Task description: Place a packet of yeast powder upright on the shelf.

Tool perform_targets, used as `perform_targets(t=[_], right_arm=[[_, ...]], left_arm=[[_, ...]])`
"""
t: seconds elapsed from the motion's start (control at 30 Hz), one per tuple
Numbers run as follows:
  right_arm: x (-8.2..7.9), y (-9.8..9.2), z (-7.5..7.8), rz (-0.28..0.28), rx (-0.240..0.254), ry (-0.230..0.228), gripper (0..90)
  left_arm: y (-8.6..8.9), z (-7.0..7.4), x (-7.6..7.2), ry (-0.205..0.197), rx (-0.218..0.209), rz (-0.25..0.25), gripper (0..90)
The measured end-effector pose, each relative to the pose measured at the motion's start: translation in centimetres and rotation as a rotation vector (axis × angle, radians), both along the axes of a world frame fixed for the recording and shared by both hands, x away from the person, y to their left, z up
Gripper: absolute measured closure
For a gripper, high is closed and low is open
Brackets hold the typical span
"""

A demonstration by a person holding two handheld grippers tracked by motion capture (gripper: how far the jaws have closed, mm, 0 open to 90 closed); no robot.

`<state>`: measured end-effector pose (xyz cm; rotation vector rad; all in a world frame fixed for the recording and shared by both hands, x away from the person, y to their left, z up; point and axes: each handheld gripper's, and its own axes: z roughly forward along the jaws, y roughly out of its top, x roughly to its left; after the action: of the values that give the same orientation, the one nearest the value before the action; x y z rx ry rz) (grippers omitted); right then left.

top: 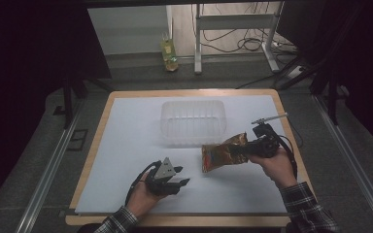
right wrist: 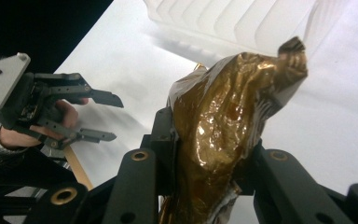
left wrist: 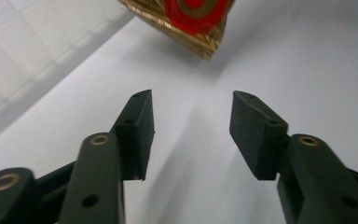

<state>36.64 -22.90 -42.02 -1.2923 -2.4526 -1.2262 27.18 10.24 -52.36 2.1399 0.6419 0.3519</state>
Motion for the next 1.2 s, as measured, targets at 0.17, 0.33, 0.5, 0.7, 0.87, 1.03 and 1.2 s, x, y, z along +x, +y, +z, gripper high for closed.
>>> perform_targets(t=[0.17, 0.33, 0.5, 0.7, 0.87, 1.03, 1.2], right_arm=[[0.2, -0.1, 0.7, -0.008, -0.008, -0.008, 68.6], [0.5, -0.2, 1.4, -0.018, -0.017, -0.016, 68.5], [0.9, -0.3, 2.1, -0.026, -0.022, -0.02, 68.5], [1.5, -0.6, 3.0, -0.04, -0.024, -0.022, 68.5], [1.8, -0.6, 3.7, -0.048, -0.03, -0.029, 68.6], [2.7, -0.7, 4.8, -0.066, -0.045, -0.037, 68.6], [3.7, -0.9, 5.6, -0.093, -0.055, -0.046, 68.6]], left_arm=[[0.4, 0.1, -0.7, 0.004, -0.023, 0.003, 36.5], [1.0, 0.0, -1.2, -0.009, -0.039, 0.015, 27.8], [1.3, 0.0, -1.3, -0.009, -0.055, 0.031, 19.4], [1.0, 0.0, -1.3, 0.003, -0.05, 0.04, 7.3], [1.0, 0.1, -1.3, 0.005, -0.061, 0.035, 3.8], [1.0, 0.0, -1.2, 0.007, -0.069, 0.034, 1.2], [1.0, -0.1, -1.2, -0.002, -0.062, 0.037, 0.7]])
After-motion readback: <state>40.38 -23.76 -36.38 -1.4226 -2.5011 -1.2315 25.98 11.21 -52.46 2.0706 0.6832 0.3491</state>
